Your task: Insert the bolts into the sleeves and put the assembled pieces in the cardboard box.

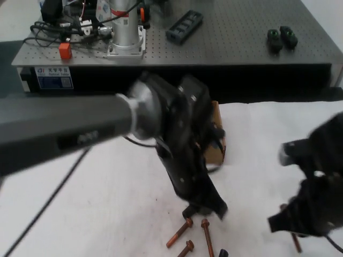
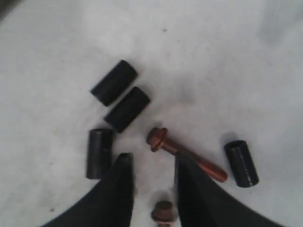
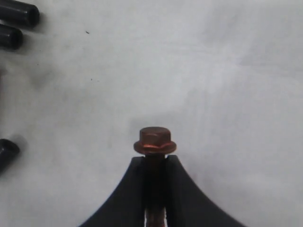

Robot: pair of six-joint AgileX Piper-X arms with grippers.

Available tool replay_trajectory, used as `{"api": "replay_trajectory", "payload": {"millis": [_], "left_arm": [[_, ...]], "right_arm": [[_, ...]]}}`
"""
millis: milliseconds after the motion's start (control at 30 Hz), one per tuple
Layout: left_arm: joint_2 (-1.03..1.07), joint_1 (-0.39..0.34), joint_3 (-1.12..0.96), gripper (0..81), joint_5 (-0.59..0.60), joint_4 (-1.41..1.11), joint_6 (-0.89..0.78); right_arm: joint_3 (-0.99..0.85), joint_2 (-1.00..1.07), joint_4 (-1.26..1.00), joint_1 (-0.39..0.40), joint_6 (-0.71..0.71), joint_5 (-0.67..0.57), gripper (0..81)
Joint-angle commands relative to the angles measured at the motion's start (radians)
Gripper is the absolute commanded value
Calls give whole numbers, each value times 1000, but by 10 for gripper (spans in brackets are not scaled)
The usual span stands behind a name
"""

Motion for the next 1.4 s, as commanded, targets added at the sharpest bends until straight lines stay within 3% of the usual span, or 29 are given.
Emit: {"api": "replay_trajectory", "payload": {"millis": [0, 300, 800, 867, 967, 1233, 1367], "left_arm": [[-4, 2, -16, 225, 5, 7, -11], [72, -104, -16, 225, -18, 7, -109], [142, -112, -16, 221, -33, -40, -167], [142, -112, -16, 181, -33, -38, -157], [128, -112, -17, 31, -33, -35, -152], [-97, -58, 0, 4, -82, -56, -145], [-312, -11, 161, 6, -34, -237, -217]], "right_arm": [[5, -30, 11, -11, 28, -12, 32], [16, -175, 68, -22, 35, -12, 32], [16, -175, 109, -22, 29, -12, 32], [16, -175, 109, -22, 29, -12, 32], [16, -177, 100, -22, 29, -15, 32], [16, -315, -14, -22, 138, -207, 32], [47, -416, -246, -19, 324, -338, 32]]}}
